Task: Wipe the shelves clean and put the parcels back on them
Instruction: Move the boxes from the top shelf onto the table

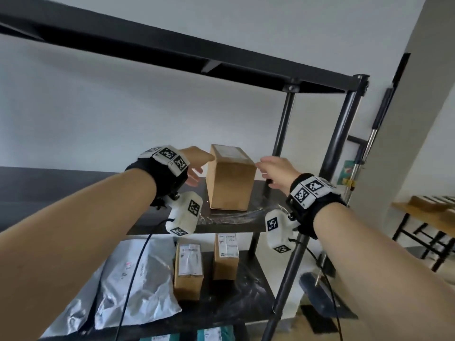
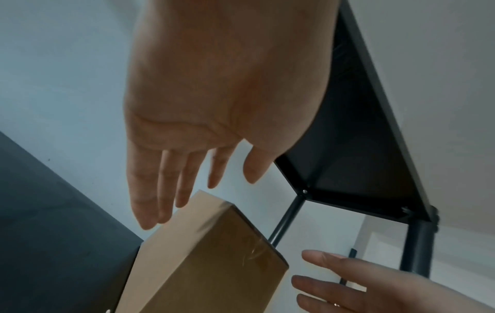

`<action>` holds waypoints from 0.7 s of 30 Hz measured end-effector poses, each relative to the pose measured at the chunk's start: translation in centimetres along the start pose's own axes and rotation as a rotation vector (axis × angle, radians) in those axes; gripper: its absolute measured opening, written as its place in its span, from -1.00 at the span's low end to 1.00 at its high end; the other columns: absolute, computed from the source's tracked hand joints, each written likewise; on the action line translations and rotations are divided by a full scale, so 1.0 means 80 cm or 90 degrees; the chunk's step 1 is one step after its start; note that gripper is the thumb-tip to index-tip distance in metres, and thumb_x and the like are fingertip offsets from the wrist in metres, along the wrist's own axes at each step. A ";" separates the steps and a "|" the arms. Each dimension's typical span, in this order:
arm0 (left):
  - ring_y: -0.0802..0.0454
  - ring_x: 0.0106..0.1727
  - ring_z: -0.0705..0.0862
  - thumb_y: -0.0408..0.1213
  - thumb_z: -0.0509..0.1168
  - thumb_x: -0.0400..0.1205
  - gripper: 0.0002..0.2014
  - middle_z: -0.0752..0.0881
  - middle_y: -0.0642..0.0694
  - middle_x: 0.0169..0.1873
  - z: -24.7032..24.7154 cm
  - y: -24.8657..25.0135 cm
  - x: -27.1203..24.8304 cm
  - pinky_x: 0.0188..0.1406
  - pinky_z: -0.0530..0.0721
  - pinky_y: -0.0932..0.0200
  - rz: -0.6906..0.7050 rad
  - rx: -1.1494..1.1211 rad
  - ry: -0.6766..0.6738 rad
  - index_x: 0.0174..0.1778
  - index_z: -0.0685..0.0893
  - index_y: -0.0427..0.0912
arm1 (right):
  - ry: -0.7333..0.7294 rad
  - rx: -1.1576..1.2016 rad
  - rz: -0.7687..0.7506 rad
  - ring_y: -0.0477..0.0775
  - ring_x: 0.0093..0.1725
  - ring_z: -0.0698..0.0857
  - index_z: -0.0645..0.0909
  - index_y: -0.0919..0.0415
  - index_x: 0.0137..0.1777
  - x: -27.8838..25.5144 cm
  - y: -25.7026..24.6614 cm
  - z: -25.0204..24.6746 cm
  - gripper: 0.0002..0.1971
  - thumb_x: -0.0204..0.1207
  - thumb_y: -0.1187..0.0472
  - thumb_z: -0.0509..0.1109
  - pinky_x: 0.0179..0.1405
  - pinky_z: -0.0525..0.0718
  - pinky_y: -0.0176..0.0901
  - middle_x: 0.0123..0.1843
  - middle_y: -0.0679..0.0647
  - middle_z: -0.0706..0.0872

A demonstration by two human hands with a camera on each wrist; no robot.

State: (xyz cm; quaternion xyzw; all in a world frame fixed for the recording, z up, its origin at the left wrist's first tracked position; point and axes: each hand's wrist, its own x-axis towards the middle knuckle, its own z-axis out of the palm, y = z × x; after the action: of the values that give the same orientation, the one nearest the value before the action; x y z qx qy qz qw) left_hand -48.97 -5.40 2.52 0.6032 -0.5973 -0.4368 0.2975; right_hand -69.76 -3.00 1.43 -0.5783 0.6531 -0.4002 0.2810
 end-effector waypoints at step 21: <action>-0.40 0.12 0.68 -0.09 0.15 0.70 -0.59 0.55 -0.28 0.31 0.034 0.012 0.076 0.07 0.71 -0.24 -0.027 -0.065 -0.020 0.40 0.47 -0.24 | -0.215 0.283 0.125 0.16 -0.10 0.59 0.54 0.17 0.30 0.097 0.013 0.014 -0.74 0.69 0.19 0.16 0.05 0.65 0.20 -0.09 0.11 0.52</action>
State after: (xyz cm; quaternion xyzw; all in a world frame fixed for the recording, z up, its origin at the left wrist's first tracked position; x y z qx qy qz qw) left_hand -52.42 -10.99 1.15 0.5930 -0.5660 -0.4820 0.3093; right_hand -70.75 -10.83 0.70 -0.4951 0.5462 -0.4023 0.5428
